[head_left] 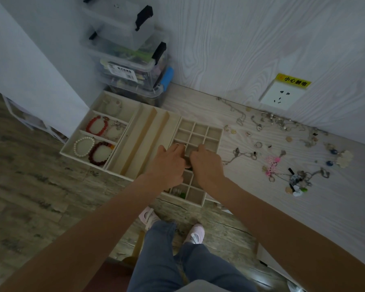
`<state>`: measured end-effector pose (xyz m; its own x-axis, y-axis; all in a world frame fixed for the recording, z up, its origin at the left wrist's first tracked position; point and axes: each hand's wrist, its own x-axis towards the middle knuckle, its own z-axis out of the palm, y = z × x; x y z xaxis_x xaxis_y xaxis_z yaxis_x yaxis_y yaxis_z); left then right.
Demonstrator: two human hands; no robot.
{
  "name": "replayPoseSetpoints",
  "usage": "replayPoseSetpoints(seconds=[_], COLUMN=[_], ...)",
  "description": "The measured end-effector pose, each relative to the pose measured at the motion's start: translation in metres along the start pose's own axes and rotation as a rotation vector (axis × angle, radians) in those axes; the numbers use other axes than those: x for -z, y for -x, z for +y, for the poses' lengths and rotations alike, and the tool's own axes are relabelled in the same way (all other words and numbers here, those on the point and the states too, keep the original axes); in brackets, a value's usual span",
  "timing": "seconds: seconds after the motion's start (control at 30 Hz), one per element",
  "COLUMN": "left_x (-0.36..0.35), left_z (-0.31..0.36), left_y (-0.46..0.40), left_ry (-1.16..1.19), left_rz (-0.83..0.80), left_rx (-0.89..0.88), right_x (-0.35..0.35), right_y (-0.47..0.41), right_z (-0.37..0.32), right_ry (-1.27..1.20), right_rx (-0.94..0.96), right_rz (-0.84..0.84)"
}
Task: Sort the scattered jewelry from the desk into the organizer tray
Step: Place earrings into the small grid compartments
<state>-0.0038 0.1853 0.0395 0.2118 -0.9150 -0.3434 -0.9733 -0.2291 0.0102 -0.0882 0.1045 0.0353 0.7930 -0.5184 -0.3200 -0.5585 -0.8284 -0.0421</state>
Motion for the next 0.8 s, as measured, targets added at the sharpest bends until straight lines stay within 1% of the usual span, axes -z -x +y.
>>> replayPoseSetpoints(seconds=[0.17,0.33,0.43,0.57,0.8], left_x=[-0.001,-0.006,-0.007,-0.008,-0.009], left_z=[-0.001,-0.010,-0.012,-0.009,-0.007], left_y=[0.001,0.005,0.005,0.004,0.004], left_ry=[0.017,0.087,0.089,0.063,0.041], left_rz=[0.013,0.054,0.065,0.072,0.116], left_rx=[-0.005,0.009,0.007,0.008,0.071], right_x=[-0.003,-0.013,-0.016,-0.020,-0.020], right_y=[-0.001,-0.010,-0.012,-0.013,-0.015], right_z=[0.000,0.007,0.009,0.006,0.006], right_ry=[-0.006,-0.186,-0.241,-0.193,-0.273], right_rx=[-0.049,-0.147,-0.134,-0.127,-0.162], right_rz=[0.031,0.077,0.072,0.088,0.051])
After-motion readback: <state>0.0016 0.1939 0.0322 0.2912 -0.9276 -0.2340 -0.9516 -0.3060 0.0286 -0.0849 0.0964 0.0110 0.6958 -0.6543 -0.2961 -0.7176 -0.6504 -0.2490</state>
